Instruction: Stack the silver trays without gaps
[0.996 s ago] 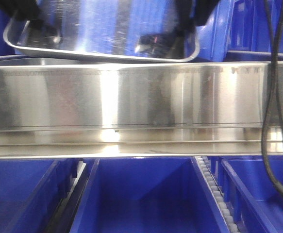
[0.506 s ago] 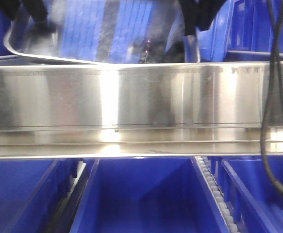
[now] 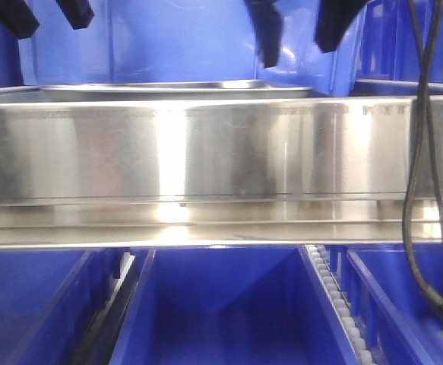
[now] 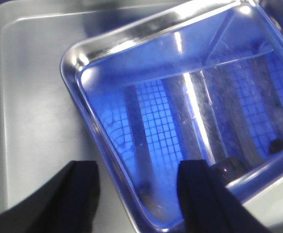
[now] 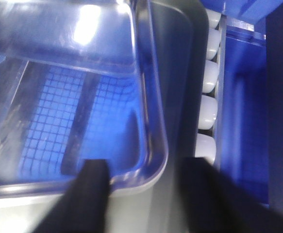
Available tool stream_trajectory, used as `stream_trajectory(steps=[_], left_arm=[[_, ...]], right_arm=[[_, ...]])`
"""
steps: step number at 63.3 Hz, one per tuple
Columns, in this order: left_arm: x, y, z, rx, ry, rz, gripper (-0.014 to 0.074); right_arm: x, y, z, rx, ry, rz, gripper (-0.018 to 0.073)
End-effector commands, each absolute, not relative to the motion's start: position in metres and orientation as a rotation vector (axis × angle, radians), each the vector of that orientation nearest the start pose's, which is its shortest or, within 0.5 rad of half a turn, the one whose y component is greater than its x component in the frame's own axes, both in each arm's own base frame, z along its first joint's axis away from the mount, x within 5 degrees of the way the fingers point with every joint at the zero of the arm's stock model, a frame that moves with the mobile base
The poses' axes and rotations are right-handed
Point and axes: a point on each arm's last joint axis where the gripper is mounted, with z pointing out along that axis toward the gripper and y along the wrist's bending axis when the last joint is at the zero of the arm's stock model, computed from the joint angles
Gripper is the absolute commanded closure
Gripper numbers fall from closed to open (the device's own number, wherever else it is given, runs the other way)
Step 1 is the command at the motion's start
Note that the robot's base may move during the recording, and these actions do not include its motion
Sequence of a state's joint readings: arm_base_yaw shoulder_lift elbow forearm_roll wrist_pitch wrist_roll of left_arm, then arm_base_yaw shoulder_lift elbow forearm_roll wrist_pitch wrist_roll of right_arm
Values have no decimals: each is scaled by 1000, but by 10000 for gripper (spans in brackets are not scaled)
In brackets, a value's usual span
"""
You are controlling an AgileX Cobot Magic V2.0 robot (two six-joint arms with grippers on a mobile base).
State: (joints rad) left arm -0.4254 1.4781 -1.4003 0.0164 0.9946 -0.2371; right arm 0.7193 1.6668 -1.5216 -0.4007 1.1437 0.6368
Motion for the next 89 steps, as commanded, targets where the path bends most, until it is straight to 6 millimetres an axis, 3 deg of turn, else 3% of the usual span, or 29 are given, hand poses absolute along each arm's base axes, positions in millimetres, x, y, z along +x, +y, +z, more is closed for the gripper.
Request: stream_trajectory(steps=[1, 8, 16, 24, 28, 35, 41, 47, 56, 68, 78, 89], left_arm=[[282, -131, 363, 246, 2540, -277, 430], [281, -133, 365, 231, 2533, -331, 633], [277, -134, 377, 267, 2441, -351, 590], [263, -136, 411, 346, 2199, -392, 592], [246, -136, 433, 403, 2048, -410, 592], [216, -134, 455, 522, 1813, -403, 592], [186, -128, 461, 543, 1662, -438, 592], [164, -121, 456, 539, 1570, -471, 592], [132, -103, 433, 566, 1512, -473, 592], [103, -80, 389, 567, 1500, -468, 592], [89, -69, 369, 560, 1481, -472, 592], [84, -66, 362, 560, 1483, -472, 592]], right_arm=[[282, 204, 339, -248, 2562, -81, 498], [279, 201, 352, -244, 2510, -24, 620], [271, 196, 374, -236, 2422, 63, 643], [261, 185, 396, -230, 2333, 94, 643], [259, 180, 402, -229, 2306, 77, 643], [256, 176, 406, -226, 2296, 52, 643], [257, 175, 406, -227, 2293, 29, 643], [258, 173, 407, -232, 2278, 2, 643], [258, 171, 407, -230, 2281, -31, 643], [259, 172, 408, -236, 2263, -13, 643], [260, 175, 410, -247, 2233, 16, 643], [263, 180, 415, -270, 2165, 80, 643]])
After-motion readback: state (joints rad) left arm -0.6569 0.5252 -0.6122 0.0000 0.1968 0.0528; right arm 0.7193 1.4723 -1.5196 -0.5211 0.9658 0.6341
